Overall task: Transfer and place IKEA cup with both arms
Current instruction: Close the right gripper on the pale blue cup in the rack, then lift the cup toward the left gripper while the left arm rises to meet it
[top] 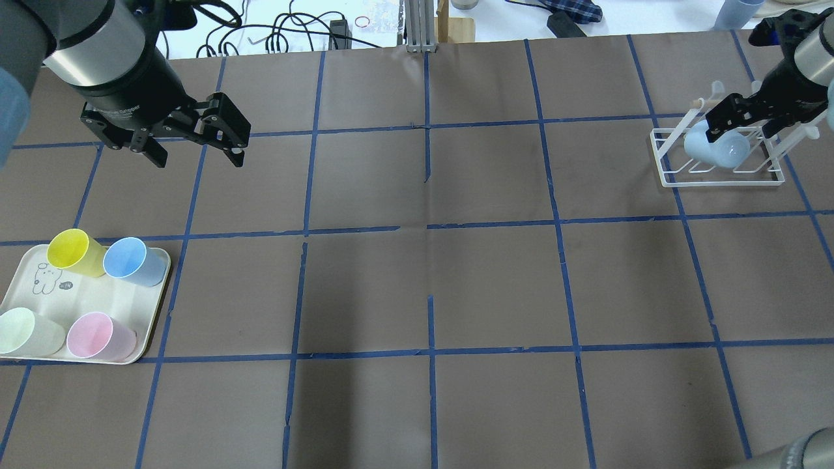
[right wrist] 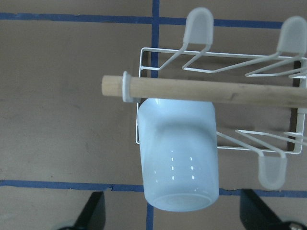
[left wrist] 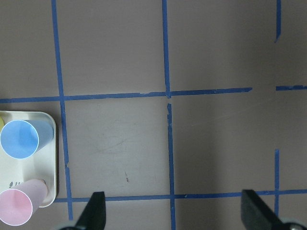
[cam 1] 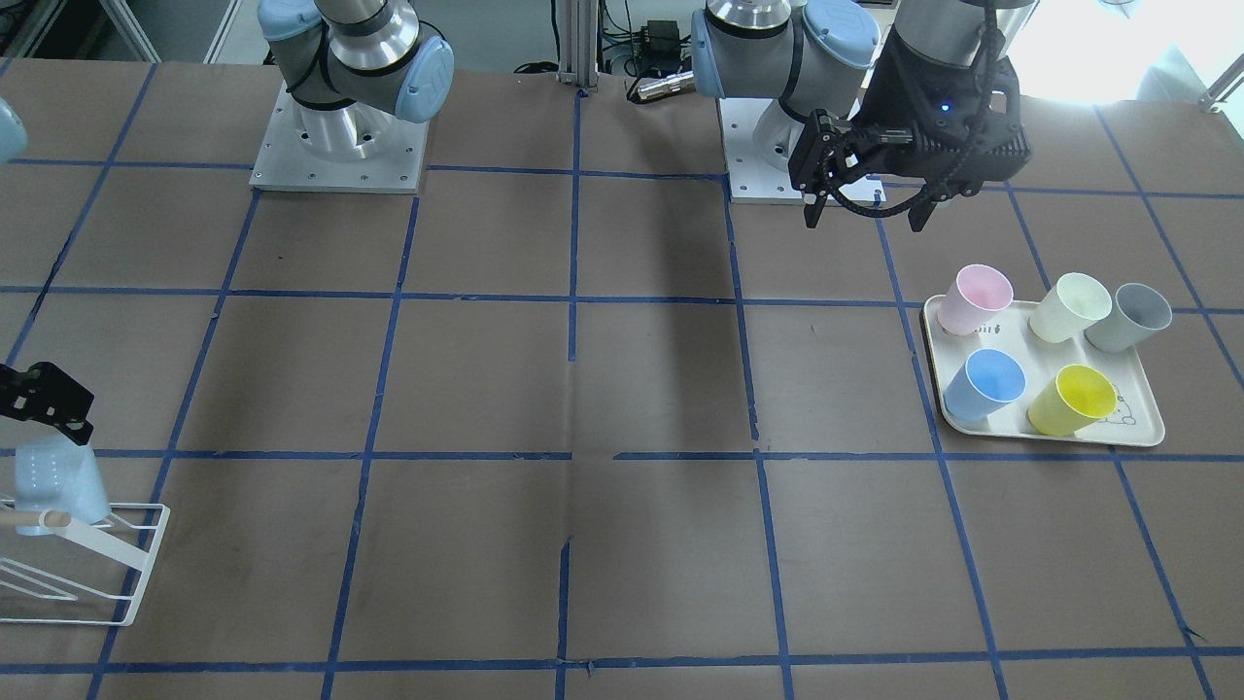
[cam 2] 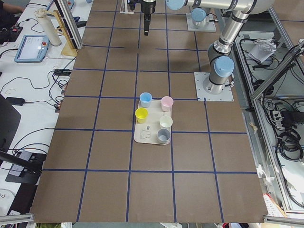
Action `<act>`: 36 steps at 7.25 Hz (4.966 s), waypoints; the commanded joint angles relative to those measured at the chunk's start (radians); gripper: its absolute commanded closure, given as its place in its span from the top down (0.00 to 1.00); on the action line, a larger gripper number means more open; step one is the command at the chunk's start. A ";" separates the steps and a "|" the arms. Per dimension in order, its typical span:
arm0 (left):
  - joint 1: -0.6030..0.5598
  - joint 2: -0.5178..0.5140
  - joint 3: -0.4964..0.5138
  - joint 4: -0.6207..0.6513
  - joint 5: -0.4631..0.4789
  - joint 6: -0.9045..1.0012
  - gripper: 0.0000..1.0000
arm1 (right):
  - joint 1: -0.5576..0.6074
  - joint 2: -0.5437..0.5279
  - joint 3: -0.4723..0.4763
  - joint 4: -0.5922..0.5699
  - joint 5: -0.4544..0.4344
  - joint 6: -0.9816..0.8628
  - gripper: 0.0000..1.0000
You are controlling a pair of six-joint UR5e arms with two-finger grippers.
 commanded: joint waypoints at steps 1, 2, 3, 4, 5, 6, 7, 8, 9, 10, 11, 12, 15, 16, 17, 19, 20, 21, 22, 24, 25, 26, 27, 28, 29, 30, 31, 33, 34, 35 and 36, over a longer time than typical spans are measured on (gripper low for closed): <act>0.001 0.000 0.000 0.000 0.000 0.000 1.00 | 0.001 0.055 0.000 -0.018 0.000 -0.010 1.00; 0.001 0.000 0.000 0.000 0.000 0.000 1.00 | 0.001 0.060 -0.001 -0.018 -0.009 -0.010 1.00; 0.001 0.000 0.000 0.000 0.000 0.000 1.00 | 0.001 0.065 -0.001 -0.017 -0.010 -0.009 1.00; 0.001 0.000 0.000 0.000 0.000 0.002 1.00 | 0.001 0.072 -0.001 -0.017 -0.012 -0.004 1.00; 0.001 0.000 0.000 0.000 0.000 0.002 1.00 | 0.001 0.073 -0.001 -0.017 -0.014 -0.004 1.00; 0.001 0.000 0.000 0.000 0.000 0.000 1.00 | 0.001 0.073 -0.003 -0.018 -0.014 -0.003 0.96; 0.003 0.000 0.001 0.000 0.000 0.002 1.00 | 0.001 0.071 -0.003 -0.018 -0.015 -0.003 0.81; 0.003 0.000 0.001 0.000 0.000 0.002 1.00 | 0.001 0.071 -0.005 -0.017 -0.015 -0.004 0.72; 0.003 0.000 0.000 0.000 0.000 0.002 1.00 | 0.001 0.069 -0.009 -0.017 -0.014 -0.004 0.69; 0.003 0.000 0.001 0.000 0.000 0.002 1.00 | 0.001 0.068 -0.014 -0.011 -0.015 -0.004 0.61; 0.003 0.000 0.000 0.000 0.000 0.002 1.00 | 0.001 0.063 -0.018 -0.002 -0.015 -0.003 0.56; 0.003 0.000 0.000 0.000 0.000 0.002 1.00 | 0.001 0.053 -0.024 0.000 -0.021 0.000 0.56; 0.003 0.000 0.001 0.000 0.000 0.002 1.00 | 0.001 -0.070 -0.050 0.157 -0.038 0.002 0.57; 0.003 -0.001 0.003 0.002 0.000 0.002 1.00 | 0.001 -0.105 -0.060 0.228 -0.043 0.003 0.57; 0.003 0.000 0.006 0.000 0.000 0.002 1.00 | 0.007 -0.140 -0.060 0.276 -0.038 0.010 0.57; 0.004 0.002 0.003 -0.009 -0.049 0.002 1.00 | 0.027 -0.180 -0.058 0.359 0.024 0.004 0.58; 0.012 0.008 -0.003 -0.023 -0.067 0.002 1.00 | 0.067 -0.197 -0.058 0.420 0.031 0.005 0.57; 0.033 0.026 -0.005 -0.076 -0.071 0.011 1.00 | 0.090 -0.219 -0.058 0.472 0.096 0.007 0.56; 0.071 0.037 -0.006 -0.131 -0.072 0.068 1.00 | 0.096 -0.225 -0.058 0.507 0.235 0.013 0.57; 0.214 0.037 -0.012 -0.231 -0.218 0.191 1.00 | 0.122 -0.219 -0.057 0.607 0.446 0.011 0.54; 0.269 0.038 -0.044 -0.229 -0.242 0.265 1.00 | 0.130 -0.222 -0.057 0.688 0.562 0.028 0.52; 0.311 0.037 -0.080 -0.227 -0.312 0.305 1.00 | 0.130 -0.225 -0.057 0.756 0.685 0.034 0.48; 0.342 0.025 -0.115 -0.222 -0.436 0.307 1.00 | 0.130 -0.224 -0.051 0.793 0.792 0.034 0.47; 0.383 0.012 -0.155 -0.224 -0.595 0.307 1.00 | 0.135 -0.219 -0.046 0.828 0.904 0.034 0.44; 0.406 0.003 -0.207 -0.222 -0.770 0.290 1.00 | 0.156 -0.219 -0.044 0.897 1.010 0.036 0.44; 0.406 -0.006 -0.257 -0.222 -0.907 0.285 1.00 | 0.168 -0.223 -0.046 0.987 1.095 0.037 0.44; 0.400 -0.020 -0.299 -0.222 -1.068 0.281 1.00 | 0.170 -0.224 -0.044 1.038 1.150 0.037 0.44; 0.306 -0.067 -0.313 -0.221 -1.282 0.206 1.00 | 0.197 -0.222 -0.044 1.151 1.152 0.036 0.44; 0.258 -0.108 -0.309 -0.153 -1.355 0.107 1.00 | 0.242 -0.225 -0.046 1.199 1.148 0.037 0.44; 0.247 -0.176 -0.310 0.032 -1.399 -0.075 1.00 | 0.286 -0.227 -0.046 1.222 1.143 0.037 0.45; 0.218 -0.228 -0.312 0.120 -1.400 -0.166 1.00 | 0.312 -0.230 -0.044 1.230 1.131 0.036 0.46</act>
